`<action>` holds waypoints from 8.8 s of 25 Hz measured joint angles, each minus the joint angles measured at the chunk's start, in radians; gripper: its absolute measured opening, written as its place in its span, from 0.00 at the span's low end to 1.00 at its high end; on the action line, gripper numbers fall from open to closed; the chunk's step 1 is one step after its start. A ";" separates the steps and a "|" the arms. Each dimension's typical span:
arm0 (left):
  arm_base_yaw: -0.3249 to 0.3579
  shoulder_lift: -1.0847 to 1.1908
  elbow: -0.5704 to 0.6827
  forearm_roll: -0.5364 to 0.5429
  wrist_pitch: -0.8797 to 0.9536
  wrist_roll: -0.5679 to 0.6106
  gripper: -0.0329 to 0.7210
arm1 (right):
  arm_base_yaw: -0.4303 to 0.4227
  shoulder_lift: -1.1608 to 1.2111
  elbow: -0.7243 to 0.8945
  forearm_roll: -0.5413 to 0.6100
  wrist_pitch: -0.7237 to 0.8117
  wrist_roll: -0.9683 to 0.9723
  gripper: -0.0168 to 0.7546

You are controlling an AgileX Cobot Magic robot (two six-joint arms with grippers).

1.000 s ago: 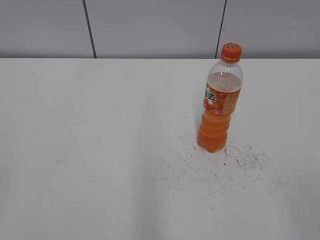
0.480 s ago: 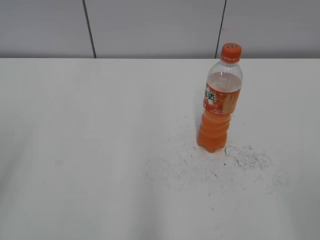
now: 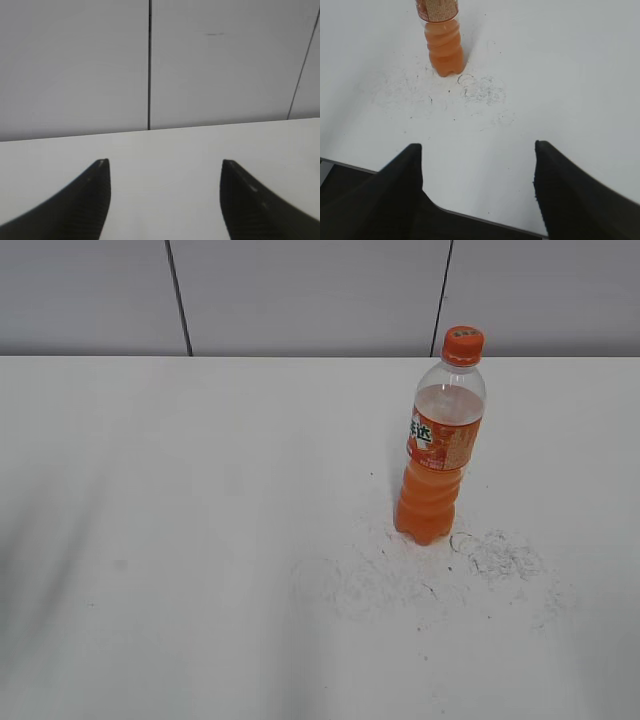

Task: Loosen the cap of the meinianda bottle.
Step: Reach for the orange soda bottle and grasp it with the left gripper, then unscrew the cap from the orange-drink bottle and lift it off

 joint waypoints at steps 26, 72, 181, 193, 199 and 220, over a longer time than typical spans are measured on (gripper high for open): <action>-0.164 1.054 -0.441 0.973 -0.428 -0.592 0.74 | 0.000 0.000 0.000 0.001 0.000 0.000 0.69; -0.285 1.695 -1.245 1.402 -0.684 -0.854 0.96 | -0.001 0.000 0.000 0.002 0.000 0.000 0.69; -0.372 1.810 -1.423 1.495 -0.731 -0.933 0.78 | 0.362 1.696 -1.113 -0.024 0.121 0.211 0.66; -0.372 1.810 -1.423 1.494 -0.731 -0.938 0.78 | 0.362 1.705 -1.116 -0.017 0.122 0.013 0.36; -0.372 1.810 -1.424 1.498 -0.730 -0.936 0.78 | 0.362 1.704 -1.117 -0.009 0.125 -0.612 0.36; -0.372 1.810 -1.424 1.499 -0.729 -0.936 0.78 | 0.362 1.680 -1.118 -0.010 0.115 0.297 0.51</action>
